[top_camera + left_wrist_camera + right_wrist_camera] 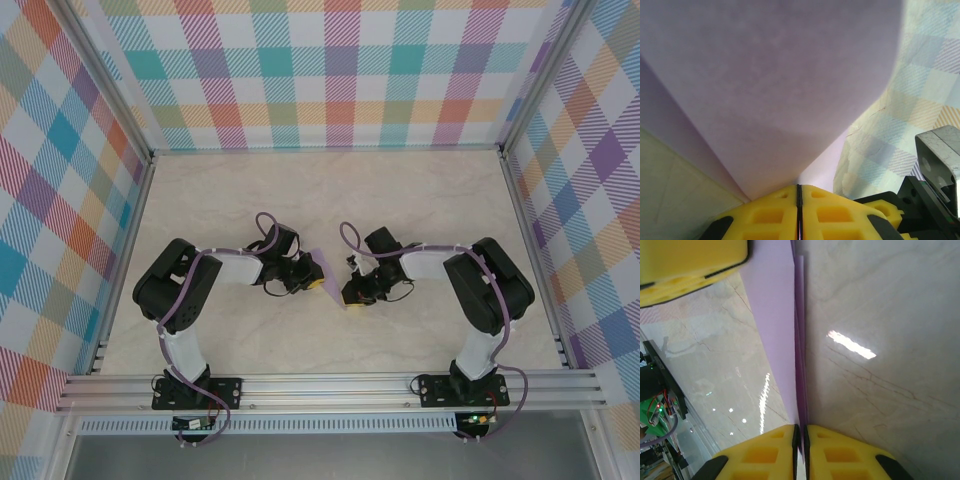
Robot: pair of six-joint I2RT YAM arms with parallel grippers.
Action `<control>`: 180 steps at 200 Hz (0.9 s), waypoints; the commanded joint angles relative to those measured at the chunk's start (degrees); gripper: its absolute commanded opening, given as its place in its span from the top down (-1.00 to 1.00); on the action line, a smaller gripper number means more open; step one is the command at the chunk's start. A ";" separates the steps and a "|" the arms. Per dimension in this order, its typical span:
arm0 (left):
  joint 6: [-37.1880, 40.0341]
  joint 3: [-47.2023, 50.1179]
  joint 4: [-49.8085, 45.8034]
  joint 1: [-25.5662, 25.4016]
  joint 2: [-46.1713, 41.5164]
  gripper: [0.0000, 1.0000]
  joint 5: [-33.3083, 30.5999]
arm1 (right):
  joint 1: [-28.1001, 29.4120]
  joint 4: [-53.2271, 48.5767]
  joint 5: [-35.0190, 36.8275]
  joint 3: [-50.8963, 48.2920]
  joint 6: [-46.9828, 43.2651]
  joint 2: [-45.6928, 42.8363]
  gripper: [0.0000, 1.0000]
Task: Fold a paper plane with a square sheet of paper (pick it up from the middle)
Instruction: Fold the wing for the fifth time at the center of the table.
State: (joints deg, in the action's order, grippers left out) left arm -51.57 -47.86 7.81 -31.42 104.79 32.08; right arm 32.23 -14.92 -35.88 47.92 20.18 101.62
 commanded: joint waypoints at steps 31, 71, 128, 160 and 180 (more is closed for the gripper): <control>0.38 1.01 -4.71 -0.48 3.58 0.82 -3.53 | 0.12 -1.76 -0.06 -1.00 -1.52 1.85 0.81; 0.33 1.01 -4.91 -0.48 3.30 0.82 -3.51 | 0.38 -0.99 -1.16 -0.46 -1.38 1.78 0.82; 0.33 0.97 -5.22 -0.48 3.40 0.81 -3.68 | 0.49 -2.97 -0.19 0.32 -2.60 2.18 0.81; 0.40 0.92 -5.34 -0.49 3.39 0.82 -3.59 | 0.56 -4.13 2.31 0.30 -1.61 -1.66 0.65; 0.51 0.85 -5.36 -0.48 3.40 0.82 -3.51 | 0.51 -5.03 4.48 1.67 -0.79 -6.27 0.59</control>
State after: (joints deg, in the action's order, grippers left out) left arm -51.55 -47.86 7.79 -31.42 104.84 32.08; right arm 32.51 -16.73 -34.79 48.12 19.18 100.66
